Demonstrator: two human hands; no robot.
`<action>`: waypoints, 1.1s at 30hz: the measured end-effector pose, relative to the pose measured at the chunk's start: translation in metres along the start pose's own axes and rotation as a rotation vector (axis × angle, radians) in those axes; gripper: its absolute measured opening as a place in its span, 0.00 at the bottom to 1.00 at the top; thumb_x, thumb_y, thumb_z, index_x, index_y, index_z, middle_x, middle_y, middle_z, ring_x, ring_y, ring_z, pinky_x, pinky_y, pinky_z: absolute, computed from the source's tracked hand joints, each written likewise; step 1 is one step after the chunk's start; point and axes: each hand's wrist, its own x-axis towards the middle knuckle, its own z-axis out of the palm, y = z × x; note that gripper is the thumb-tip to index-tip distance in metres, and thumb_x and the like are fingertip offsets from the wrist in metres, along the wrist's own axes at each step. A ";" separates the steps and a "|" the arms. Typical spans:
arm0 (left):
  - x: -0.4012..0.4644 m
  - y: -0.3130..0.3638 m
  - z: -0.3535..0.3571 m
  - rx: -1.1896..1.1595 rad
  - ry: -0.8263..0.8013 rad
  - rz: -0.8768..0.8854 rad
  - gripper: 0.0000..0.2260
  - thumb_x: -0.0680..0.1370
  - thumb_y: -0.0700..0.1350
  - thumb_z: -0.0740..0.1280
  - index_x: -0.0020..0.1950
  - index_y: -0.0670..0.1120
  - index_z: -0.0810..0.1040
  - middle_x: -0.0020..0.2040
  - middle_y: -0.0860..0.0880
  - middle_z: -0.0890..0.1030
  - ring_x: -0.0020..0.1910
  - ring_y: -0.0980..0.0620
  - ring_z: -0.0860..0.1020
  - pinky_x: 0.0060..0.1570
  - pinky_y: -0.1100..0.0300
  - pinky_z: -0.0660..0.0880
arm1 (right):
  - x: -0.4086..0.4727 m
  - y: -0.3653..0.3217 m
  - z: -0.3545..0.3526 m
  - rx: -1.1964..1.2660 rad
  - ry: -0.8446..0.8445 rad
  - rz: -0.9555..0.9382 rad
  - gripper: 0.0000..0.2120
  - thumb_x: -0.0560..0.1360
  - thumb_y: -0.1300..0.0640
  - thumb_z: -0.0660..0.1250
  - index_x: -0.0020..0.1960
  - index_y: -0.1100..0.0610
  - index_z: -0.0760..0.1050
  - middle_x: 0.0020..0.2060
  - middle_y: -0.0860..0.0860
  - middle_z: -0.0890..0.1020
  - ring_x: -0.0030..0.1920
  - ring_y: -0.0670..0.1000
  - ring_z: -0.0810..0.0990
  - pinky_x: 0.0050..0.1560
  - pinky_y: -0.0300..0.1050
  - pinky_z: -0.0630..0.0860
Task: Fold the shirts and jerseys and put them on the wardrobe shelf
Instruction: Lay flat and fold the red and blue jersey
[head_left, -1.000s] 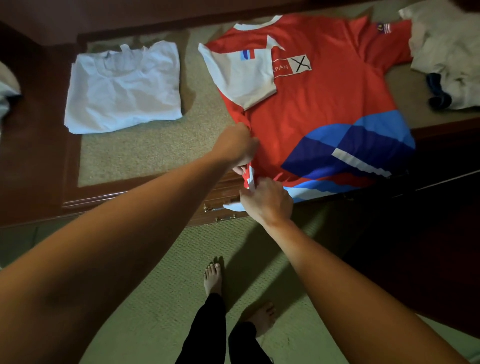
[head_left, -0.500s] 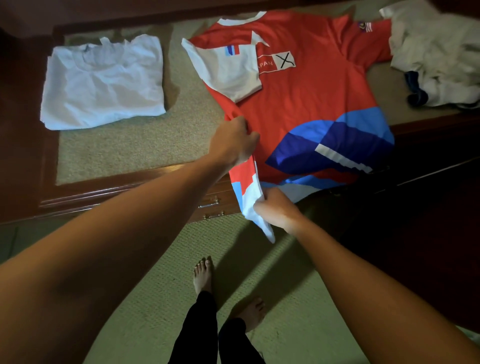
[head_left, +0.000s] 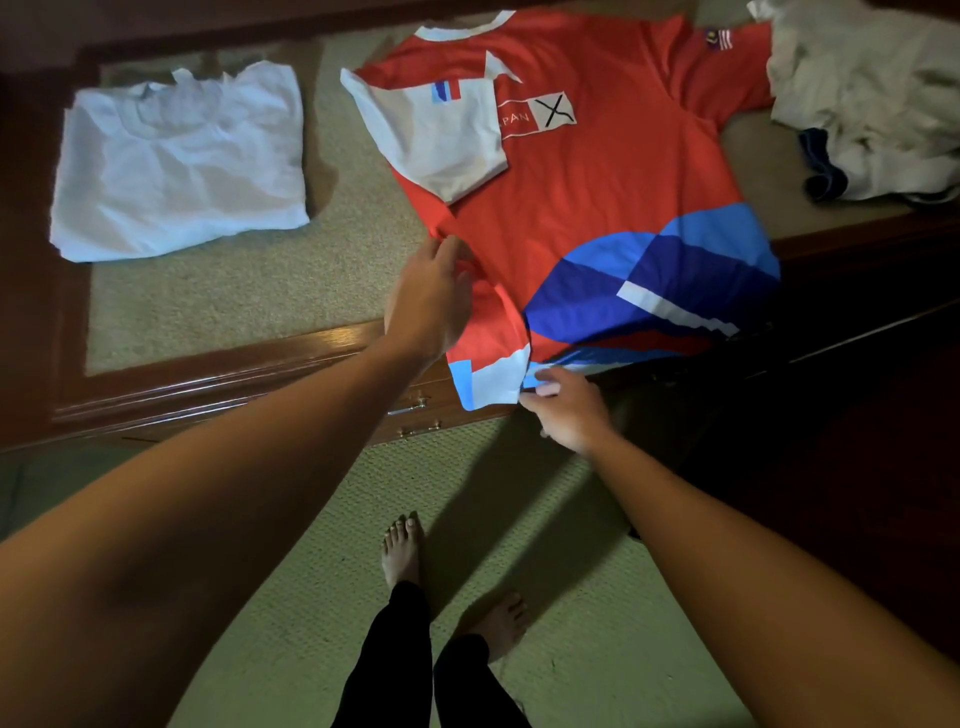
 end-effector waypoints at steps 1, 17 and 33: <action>0.003 -0.002 0.000 0.045 0.014 0.078 0.12 0.75 0.42 0.62 0.56 0.47 0.79 0.54 0.43 0.77 0.50 0.41 0.78 0.47 0.46 0.77 | 0.001 -0.006 0.003 0.041 0.051 -0.052 0.14 0.74 0.50 0.72 0.58 0.50 0.80 0.50 0.49 0.84 0.46 0.57 0.85 0.49 0.53 0.82; 0.067 0.013 -0.013 0.242 -0.341 0.629 0.10 0.80 0.42 0.67 0.61 0.47 0.81 0.57 0.46 0.79 0.56 0.44 0.79 0.53 0.50 0.77 | 0.002 -0.029 -0.033 -0.240 0.309 -0.283 0.17 0.72 0.42 0.70 0.38 0.54 0.72 0.34 0.48 0.80 0.42 0.58 0.81 0.40 0.48 0.74; 0.236 -0.074 -0.061 0.476 -0.005 0.056 0.16 0.78 0.40 0.64 0.65 0.48 0.77 0.68 0.45 0.76 0.66 0.38 0.69 0.64 0.45 0.65 | 0.146 -0.179 -0.055 0.082 0.467 -0.320 0.14 0.76 0.52 0.73 0.57 0.60 0.82 0.51 0.57 0.86 0.55 0.60 0.82 0.56 0.51 0.76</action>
